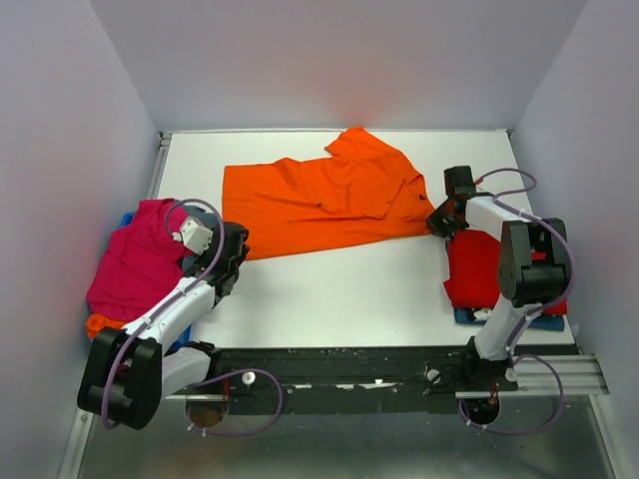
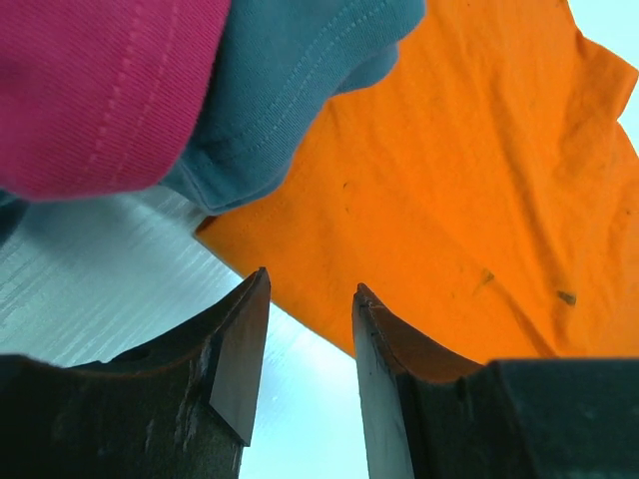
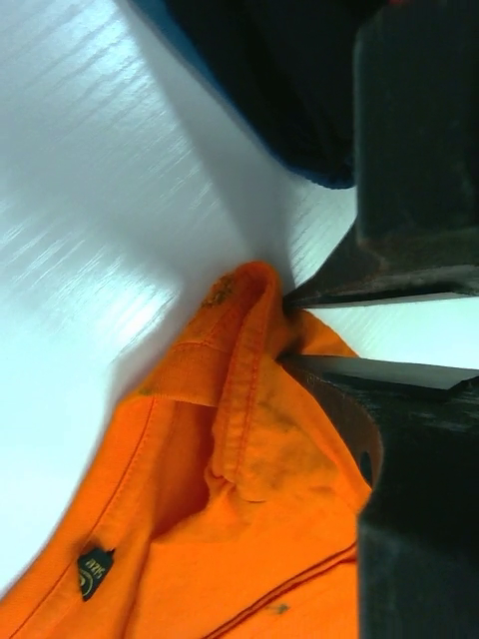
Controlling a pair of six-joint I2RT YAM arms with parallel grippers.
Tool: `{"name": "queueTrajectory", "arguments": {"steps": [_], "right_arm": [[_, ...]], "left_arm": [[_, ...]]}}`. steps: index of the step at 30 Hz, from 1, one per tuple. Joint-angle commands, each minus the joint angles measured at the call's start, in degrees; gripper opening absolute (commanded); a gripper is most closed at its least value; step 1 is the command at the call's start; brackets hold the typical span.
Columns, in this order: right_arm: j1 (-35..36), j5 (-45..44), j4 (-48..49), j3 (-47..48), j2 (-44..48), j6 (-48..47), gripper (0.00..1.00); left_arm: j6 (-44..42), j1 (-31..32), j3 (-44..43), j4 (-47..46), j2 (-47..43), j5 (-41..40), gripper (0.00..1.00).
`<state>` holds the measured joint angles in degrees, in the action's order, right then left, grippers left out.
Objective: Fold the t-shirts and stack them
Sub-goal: Fold the flattened tshirt in 1/3 of the way
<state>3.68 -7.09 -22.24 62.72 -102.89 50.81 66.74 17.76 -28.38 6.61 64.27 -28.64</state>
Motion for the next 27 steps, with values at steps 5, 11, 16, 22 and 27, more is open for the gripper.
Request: {"name": "queueTrajectory", "arguments": {"steps": [5,11,16,22,27], "right_arm": [[0.0,-3.8,-2.0,2.4,-0.2,1.0,0.01],[0.1,-4.9,-2.6,1.4,6.1,-1.3,0.01],[0.1,-5.0,-1.7,-0.1,8.7,-2.3,0.01],[0.1,-2.8,-0.4,-0.7,7.9,-2.6,0.01],[0.0,-2.3,-0.1,-0.8,7.9,-2.6,0.01]], "left_arm": [[7.3,0.3,-2.4,8.2,1.8,-5.9,0.47],[9.4,0.8,-4.2,10.3,5.3,-5.5,0.43],[12.9,1.1,-5.9,13.9,8.1,-7.0,0.38],[14.2,1.1,-10.5,18.2,13.0,-7.1,0.36],[14.5,1.1,-11.7,17.9,15.4,-7.0,0.38]]}}
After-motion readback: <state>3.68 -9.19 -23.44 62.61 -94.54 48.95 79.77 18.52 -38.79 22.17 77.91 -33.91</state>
